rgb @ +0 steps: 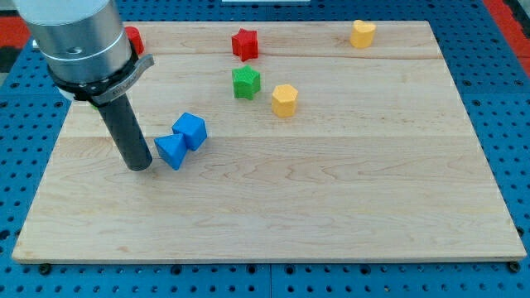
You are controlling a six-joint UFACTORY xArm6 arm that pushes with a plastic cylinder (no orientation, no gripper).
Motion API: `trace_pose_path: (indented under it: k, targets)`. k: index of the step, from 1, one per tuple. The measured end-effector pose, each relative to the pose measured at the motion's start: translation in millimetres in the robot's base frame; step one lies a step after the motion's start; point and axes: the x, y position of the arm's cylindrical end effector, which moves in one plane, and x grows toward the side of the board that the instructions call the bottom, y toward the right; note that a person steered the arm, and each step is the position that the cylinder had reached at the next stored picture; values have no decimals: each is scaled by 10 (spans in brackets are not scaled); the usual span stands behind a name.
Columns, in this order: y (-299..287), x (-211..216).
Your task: Separate blue triangle from blue cube
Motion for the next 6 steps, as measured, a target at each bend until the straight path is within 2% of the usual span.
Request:
trace_pose_path:
  k: [4, 6]
  targets:
    - [415, -352]
    - [639, -212]
